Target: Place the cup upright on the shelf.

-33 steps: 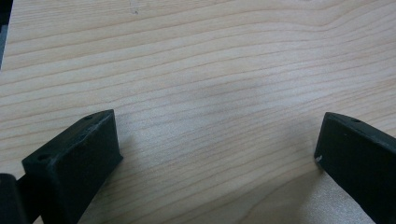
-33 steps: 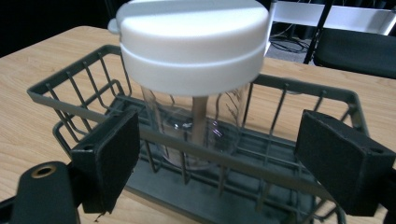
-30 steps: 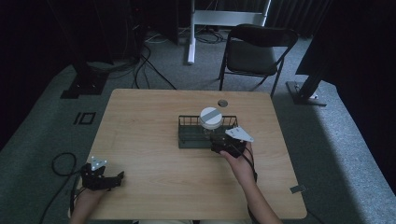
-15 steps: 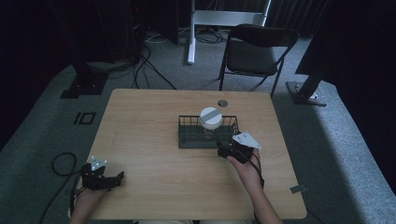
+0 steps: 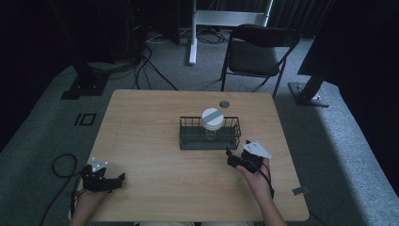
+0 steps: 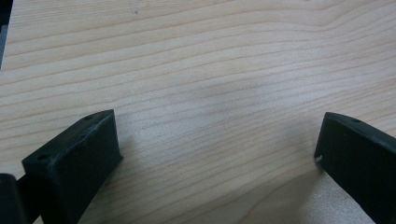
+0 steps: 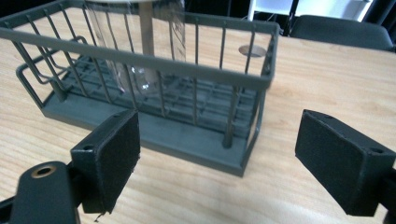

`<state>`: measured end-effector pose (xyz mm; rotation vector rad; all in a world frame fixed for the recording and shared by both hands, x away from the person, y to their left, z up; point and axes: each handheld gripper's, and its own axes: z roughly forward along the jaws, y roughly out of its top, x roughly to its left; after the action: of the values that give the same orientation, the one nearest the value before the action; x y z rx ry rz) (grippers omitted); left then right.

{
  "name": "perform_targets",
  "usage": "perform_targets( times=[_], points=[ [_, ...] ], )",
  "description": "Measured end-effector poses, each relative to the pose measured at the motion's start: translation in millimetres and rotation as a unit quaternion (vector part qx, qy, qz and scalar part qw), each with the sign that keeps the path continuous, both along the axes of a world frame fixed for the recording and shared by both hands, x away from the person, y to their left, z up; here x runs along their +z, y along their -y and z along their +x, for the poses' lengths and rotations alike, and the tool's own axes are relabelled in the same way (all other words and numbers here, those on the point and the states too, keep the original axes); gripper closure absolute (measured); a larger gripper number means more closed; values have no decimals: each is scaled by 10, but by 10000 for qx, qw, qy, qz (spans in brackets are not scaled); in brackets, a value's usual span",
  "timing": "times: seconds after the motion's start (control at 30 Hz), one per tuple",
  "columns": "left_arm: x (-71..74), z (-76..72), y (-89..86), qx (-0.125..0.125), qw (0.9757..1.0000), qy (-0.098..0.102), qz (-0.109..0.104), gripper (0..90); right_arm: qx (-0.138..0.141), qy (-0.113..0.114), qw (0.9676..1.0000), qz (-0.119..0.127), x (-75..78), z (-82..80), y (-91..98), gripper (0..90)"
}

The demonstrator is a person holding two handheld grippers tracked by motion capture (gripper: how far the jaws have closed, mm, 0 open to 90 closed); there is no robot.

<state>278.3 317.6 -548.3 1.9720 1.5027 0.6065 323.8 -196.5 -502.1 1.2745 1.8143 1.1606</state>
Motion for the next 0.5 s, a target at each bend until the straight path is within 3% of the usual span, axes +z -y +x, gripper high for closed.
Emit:
perform_targets(
  times=[0.3, 0.5],
  points=[
    [0, 0, 0, 0, 10000, 0, 0, 2, -172, -173, 9996, -124, -128, -22, 140, 131],
    [0, 0, 0, 1, 10000, 0, -1, 2, -243, -349, 9991, -80, -191, -23, 228, 129]
  ],
)
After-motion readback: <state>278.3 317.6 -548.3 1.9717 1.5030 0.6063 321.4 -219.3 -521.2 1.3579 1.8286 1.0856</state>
